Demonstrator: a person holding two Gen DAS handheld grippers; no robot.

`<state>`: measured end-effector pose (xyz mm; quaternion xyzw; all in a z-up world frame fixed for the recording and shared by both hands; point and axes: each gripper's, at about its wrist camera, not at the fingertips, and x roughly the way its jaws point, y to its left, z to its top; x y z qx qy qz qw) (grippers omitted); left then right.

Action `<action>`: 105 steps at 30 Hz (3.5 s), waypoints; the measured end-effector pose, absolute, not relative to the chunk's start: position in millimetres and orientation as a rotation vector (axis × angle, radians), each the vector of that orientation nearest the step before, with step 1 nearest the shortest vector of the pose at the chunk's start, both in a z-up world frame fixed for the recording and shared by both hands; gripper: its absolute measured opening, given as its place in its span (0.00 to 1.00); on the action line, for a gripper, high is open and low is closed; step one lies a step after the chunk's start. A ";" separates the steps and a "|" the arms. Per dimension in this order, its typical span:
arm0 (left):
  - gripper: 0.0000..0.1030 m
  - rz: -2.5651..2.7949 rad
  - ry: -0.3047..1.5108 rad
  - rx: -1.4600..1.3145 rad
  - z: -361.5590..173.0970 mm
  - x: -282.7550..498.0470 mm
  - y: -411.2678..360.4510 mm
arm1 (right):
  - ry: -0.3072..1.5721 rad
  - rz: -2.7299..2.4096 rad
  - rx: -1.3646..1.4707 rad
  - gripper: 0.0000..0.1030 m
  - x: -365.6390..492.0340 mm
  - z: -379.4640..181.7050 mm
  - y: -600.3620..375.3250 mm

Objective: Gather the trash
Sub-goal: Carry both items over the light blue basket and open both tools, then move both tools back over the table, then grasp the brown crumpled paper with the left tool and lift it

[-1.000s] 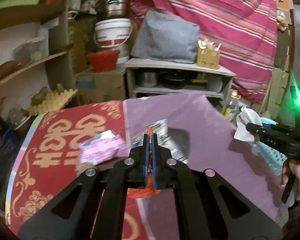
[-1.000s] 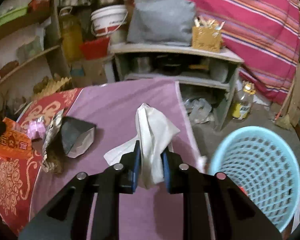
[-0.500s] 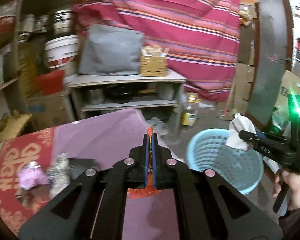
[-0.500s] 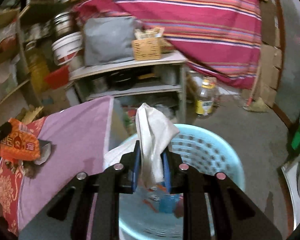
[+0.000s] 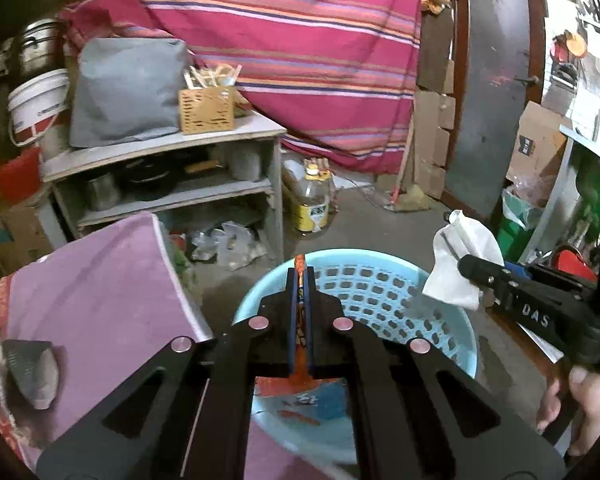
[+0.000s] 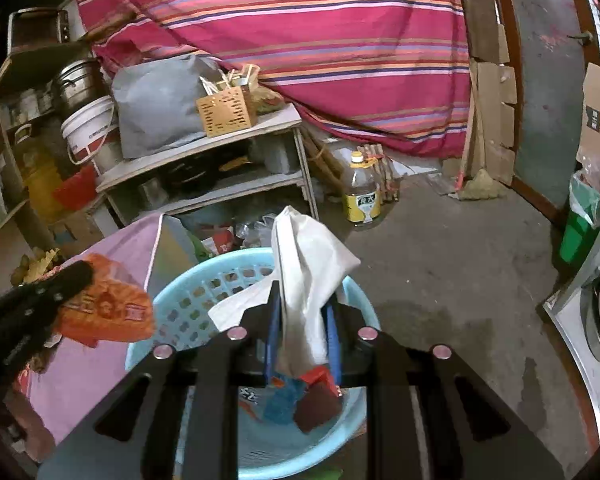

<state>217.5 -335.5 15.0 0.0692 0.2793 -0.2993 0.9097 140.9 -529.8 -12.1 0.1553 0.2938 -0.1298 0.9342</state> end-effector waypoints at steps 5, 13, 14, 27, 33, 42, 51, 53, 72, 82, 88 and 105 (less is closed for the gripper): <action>0.04 -0.627 0.625 0.168 2.7 226.7 -357.8 | 0.610 -0.269 0.323 0.20 141.5 -16.2 -534.0; 0.67 -0.558 0.612 0.190 0.7 225.0 -339.0 | 0.640 -0.256 0.309 0.20 150.0 -23.2 -524.6; 0.72 -0.546 0.607 0.191 2.1 224.6 -334.0 | 0.643 -0.253 0.306 0.20 151.8 -23.5 -522.9; 0.94 -0.376 0.589 0.124 13.1 230.4 -221.4 | 0.712 -0.258 0.281 0.72 188.5 -34.7 -478.0; 0.95 -0.294 0.589 0.125 13.8 227.8 -157.2 | 0.653 -0.262 0.278 0.86 194.0 -21.4 -447.8; 0.95 -0.109 0.604 0.103 3.1 232.7 -50.1 | 0.650 -0.164 0.211 0.88 222.3 -19.4 -363.6; 0.94 -0.012 0.686 0.038 -34.2 252.6 37.6 | 0.670 -0.099 0.107 0.89 236.9 -29.0 -287.4; 0.87 -0.008 0.723 0.017 -46.1 256.2 54.5 | 0.664 -0.101 0.089 0.89 237.5 -28.7 -276.8; 0.42 -0.031 0.782 -0.022 -66.0 253.3 100.1 | 0.698 0.015 0.000 0.89 239.4 -42.4 -186.6; 0.42 -0.006 0.695 -0.009 -38.6 212.3 111.9 | 0.735 0.149 -0.113 0.89 223.7 -54.8 -117.5; 0.42 -0.003 0.691 -0.023 -37.0 198.9 126.8 | 0.770 0.192 -0.101 0.89 223.5 -60.7 -95.6; 0.42 0.005 0.684 -0.045 -35.3 198.3 129.8 | 0.826 0.321 -0.147 0.41 214.4 -62.1 -84.3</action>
